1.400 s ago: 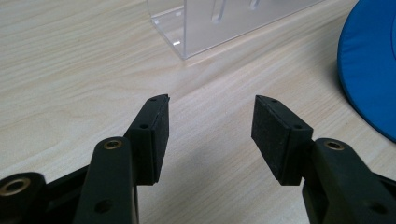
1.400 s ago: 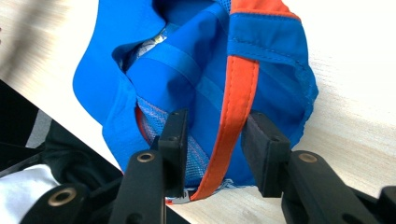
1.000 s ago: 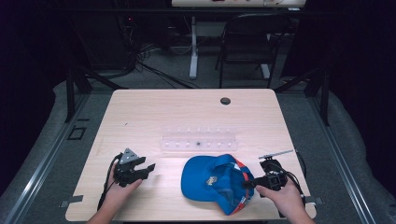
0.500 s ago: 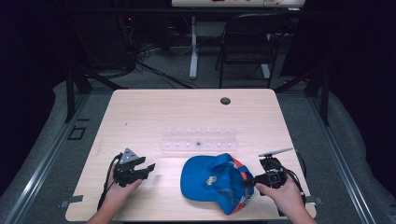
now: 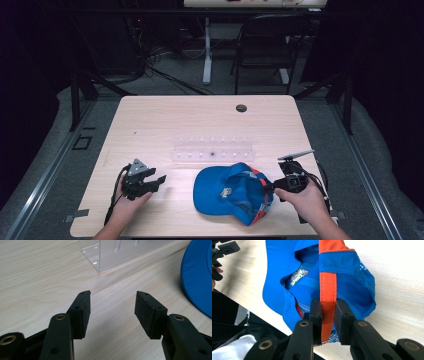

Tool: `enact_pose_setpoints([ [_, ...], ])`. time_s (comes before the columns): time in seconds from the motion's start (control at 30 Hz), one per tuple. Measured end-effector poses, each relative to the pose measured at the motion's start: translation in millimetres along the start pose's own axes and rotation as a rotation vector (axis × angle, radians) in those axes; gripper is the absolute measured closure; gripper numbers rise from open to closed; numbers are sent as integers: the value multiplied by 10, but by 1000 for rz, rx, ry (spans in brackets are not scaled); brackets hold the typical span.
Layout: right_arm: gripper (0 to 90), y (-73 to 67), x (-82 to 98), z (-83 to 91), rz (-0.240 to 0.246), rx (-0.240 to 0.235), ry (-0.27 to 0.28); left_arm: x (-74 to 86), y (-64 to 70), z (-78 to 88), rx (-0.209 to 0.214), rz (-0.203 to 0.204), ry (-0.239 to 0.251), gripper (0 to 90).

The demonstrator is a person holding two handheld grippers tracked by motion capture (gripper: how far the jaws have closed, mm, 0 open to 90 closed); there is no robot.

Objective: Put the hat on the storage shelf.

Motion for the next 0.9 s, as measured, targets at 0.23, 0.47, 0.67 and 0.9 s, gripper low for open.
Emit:
enact_pose_setpoints([
  [0.23,779,-44,-103,15,-2,37,-11,-1,-1,4,1,-4,0,470],
  [0.47,779,-77,-205,78,33,72,-45,1,1,-1,2,-1,-3,470],
  [0.67,780,-114,-256,123,45,84,-54,2,5,-4,0,1,0,470],
  [0.9,780,-178,-307,162,41,106,-41,3,7,-5,1,1,0,470],
])
Point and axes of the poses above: each handheld gripper's, and its own axes: z roughly backward along the jaws, x roughly out of its underside, y roughly to its right, the point moved 3 cm from there along -z, roughly forward along the jaws, and after that the axes turned 11 degrees about y, right-handed, at the moved point
